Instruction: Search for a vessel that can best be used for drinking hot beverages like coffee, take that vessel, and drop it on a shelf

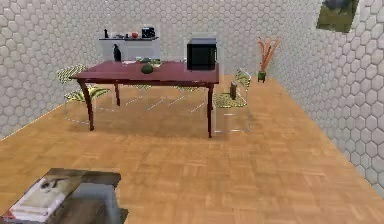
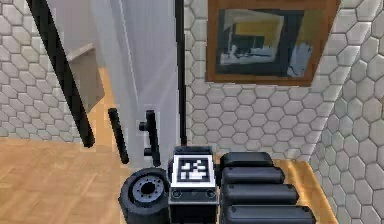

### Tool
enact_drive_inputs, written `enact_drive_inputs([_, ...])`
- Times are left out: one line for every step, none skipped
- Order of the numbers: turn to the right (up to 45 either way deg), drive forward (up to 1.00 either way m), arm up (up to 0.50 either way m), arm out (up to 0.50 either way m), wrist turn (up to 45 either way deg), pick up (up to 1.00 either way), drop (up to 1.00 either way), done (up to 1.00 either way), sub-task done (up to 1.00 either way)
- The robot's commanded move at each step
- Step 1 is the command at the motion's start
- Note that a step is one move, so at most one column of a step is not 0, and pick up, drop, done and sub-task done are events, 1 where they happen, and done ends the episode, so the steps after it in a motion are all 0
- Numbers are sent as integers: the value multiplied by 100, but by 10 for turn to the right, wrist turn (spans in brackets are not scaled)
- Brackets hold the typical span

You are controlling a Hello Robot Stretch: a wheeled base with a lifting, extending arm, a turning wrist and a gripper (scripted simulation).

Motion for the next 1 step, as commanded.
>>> enact_drive_inputs([-450,0,0,0,0,0,0,0,0])
